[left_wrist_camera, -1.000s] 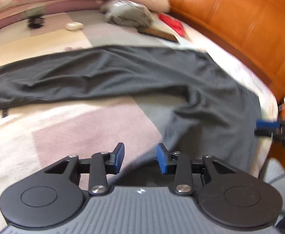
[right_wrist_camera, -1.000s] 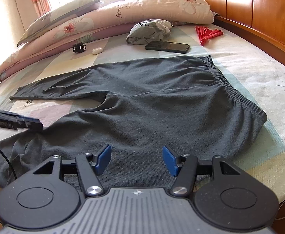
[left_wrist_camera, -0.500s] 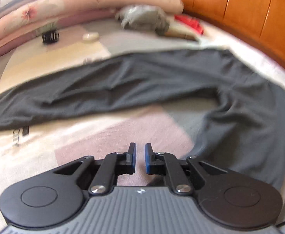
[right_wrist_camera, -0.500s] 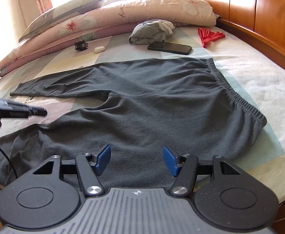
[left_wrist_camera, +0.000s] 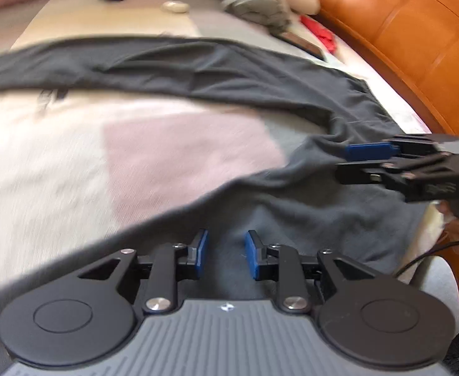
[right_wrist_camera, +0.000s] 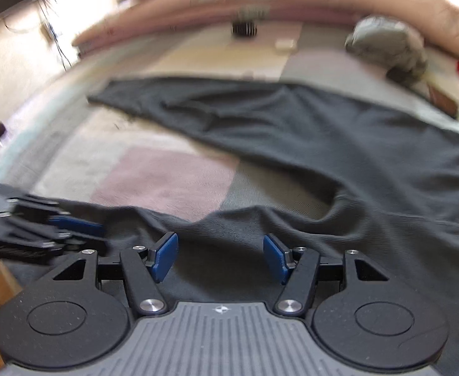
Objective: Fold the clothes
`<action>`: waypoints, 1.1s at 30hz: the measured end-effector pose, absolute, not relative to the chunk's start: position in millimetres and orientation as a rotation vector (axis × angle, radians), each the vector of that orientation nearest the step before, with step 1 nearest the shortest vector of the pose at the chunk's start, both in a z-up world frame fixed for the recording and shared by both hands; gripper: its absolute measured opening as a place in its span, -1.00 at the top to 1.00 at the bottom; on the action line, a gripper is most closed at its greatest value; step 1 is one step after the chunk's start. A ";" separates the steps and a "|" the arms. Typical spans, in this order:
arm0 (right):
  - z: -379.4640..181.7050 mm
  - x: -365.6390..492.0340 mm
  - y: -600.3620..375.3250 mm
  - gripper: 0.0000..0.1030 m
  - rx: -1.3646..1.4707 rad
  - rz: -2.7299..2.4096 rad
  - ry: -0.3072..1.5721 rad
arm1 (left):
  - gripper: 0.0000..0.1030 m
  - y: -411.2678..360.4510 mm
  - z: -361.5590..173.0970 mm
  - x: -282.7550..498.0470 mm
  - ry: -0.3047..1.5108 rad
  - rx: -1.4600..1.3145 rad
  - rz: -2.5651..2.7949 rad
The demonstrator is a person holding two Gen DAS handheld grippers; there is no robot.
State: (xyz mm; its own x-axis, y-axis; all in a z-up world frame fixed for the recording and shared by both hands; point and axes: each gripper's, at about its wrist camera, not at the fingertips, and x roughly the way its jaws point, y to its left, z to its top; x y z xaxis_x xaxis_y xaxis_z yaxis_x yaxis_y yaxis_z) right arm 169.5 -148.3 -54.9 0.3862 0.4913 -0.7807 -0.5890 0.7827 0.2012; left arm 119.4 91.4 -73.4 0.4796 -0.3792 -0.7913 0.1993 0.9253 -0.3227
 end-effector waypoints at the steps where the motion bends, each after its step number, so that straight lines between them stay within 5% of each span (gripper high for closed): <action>1: -62.4 177.1 -142.9 -0.27 -0.125 0.666 0.970 | 0.46 95.4 -74.7 118.3 1.006 -0.210 -0.342; 5: -70.0 198.5 -127.2 -0.46 -0.149 0.654 0.929 | 0.44 104.6 -80.6 125.5 0.970 -0.237 -0.320; 11: -63.0 209.0 -130.6 -0.45 -0.131 0.594 0.913 | 0.45 100.4 -67.9 137.6 0.940 -0.197 -0.302; 15: -40.6 176.7 -162.6 -0.49 -0.081 0.605 0.882 | 0.16 105.0 -58.9 113.8 0.935 -0.144 -0.347; 22: -61.1 116.0 -139.3 -0.51 -0.262 0.687 0.908 | 0.14 107.8 -70.4 72.7 0.981 -0.061 -0.310; 29: -74.1 71.8 -141.1 -0.91 -0.349 0.671 0.883 | -0.03 115.4 -68.3 23.7 1.019 0.104 -0.295; 33: -62.4 64.3 -142.5 -0.87 -0.320 0.699 0.907 | -0.03 124.5 -56.6 26.4 0.984 0.070 -0.259</action>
